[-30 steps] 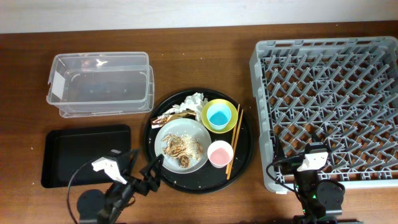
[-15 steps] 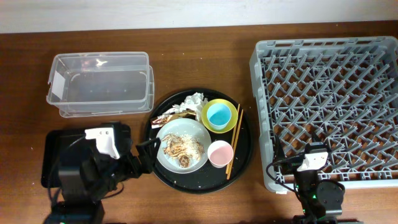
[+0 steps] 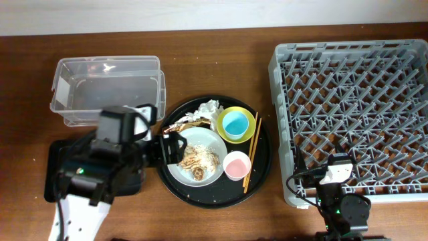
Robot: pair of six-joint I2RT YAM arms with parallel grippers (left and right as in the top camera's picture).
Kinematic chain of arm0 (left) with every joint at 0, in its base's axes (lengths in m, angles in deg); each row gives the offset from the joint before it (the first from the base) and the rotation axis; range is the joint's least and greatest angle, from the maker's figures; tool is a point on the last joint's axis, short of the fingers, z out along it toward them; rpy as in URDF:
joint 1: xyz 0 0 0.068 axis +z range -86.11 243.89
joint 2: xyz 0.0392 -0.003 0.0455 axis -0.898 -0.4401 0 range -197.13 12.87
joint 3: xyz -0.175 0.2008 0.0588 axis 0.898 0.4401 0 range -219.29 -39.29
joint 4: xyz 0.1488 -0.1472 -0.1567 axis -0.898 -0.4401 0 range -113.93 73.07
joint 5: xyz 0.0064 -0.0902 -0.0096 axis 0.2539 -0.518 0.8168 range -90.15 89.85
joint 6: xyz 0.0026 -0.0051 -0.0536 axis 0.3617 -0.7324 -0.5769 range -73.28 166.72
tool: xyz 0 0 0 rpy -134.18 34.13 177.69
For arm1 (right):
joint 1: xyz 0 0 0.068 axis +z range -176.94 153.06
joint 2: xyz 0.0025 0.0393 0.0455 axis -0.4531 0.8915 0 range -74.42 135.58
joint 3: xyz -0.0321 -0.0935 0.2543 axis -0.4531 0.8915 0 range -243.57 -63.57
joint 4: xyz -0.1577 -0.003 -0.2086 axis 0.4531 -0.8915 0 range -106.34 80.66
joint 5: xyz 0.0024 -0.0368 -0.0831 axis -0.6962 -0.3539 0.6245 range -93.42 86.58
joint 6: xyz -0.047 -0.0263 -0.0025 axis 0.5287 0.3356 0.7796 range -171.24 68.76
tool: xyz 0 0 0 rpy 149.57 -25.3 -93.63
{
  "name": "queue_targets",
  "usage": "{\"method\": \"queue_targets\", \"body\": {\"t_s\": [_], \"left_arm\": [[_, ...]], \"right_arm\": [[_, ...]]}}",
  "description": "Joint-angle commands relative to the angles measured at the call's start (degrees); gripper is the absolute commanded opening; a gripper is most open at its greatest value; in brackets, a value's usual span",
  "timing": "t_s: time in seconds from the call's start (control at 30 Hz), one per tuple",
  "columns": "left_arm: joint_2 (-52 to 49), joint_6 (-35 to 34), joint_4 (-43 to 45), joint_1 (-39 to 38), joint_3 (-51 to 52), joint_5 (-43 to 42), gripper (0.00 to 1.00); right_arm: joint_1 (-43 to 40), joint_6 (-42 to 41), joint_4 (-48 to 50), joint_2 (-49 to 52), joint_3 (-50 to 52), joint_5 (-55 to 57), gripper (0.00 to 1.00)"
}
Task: Sort waste into correct bins and load items into the dishwasher rack
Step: 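Move the left gripper over the white plate of food scraps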
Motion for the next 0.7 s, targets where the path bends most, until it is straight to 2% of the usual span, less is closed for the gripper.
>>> {"method": "queue_targets", "body": {"t_s": [0.0, 0.23, 0.3, 0.43, 0.47, 0.57, 0.6, 0.67], "left_arm": [[-6.01, -0.66, 1.81, -6.91, -2.58, 11.32, 1.0], [-18.75, -1.68, 5.03, -9.14, -2.56, 5.73, 0.99], [-20.48, -1.68, 5.46, -9.14, -2.56, 5.73, 0.81], [-21.18, -1.68, 8.0, -9.14, -2.56, 5.75, 0.62], [-21.18, -1.7, 8.85, -9.14, -2.56, 5.88, 0.53], [-21.18, -2.89, 11.82, -9.14, -2.56, 6.01, 0.52], [-21.2, -4.04, 12.26, -9.14, -2.54, 6.69, 0.46], [-21.53, -8.11, 12.76, -9.38, -2.54, 8.74, 0.44]], "right_arm": [[-0.42, 0.0, -0.11, -0.44, 0.42, 0.28, 0.98], [-0.42, 0.0, -0.11, -0.44, 0.42, 0.28, 0.99], [-0.42, 0.0, -0.11, -0.44, 0.42, 0.28, 0.98], [-0.42, 0.0, -0.13, -0.44, 0.42, 0.28, 0.99], [-0.42, 0.0, -0.11, -0.44, 0.42, 0.28, 0.98], [-0.42, 0.0, -0.13, -0.44, 0.42, 0.28, 0.98], [-0.42, 0.0, -0.13, -0.44, 0.42, 0.28, 0.98], [-0.42, 0.0, -0.11, -0.44, 0.42, 0.28, 0.98]]}}
